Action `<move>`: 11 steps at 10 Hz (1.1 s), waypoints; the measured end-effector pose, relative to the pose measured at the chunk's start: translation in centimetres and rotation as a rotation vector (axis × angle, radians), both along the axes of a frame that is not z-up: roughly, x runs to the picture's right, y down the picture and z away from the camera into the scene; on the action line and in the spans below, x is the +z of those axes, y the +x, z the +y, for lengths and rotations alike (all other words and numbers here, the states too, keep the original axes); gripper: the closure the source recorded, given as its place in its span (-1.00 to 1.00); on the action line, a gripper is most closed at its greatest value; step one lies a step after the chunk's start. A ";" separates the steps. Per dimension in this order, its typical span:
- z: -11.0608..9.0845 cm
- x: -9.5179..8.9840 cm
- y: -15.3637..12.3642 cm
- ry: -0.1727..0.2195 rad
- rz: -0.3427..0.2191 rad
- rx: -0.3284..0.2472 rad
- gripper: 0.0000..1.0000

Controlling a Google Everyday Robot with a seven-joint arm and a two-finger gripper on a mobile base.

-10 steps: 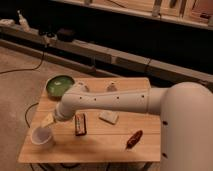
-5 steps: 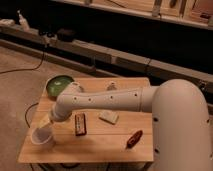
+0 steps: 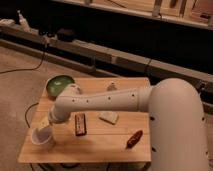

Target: Place the ceramic cup in the ceramic bowl

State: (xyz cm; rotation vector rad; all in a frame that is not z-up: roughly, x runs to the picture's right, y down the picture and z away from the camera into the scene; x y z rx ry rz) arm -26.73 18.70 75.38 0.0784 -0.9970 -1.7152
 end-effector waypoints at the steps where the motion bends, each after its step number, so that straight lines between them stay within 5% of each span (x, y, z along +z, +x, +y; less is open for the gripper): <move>1: 0.3 0.0 -0.3 0.000 -0.004 -0.010 -0.60; 3: 0.9 0.1 -0.6 -0.003 -0.011 -0.027 -0.60; 6: 2.5 0.2 -1.6 -0.079 -0.066 -0.012 -0.59; 8: 3.6 0.8 -1.9 -0.120 -0.097 -0.023 -0.30; 11: 4.4 2.6 -1.5 -0.111 -0.080 -0.103 0.29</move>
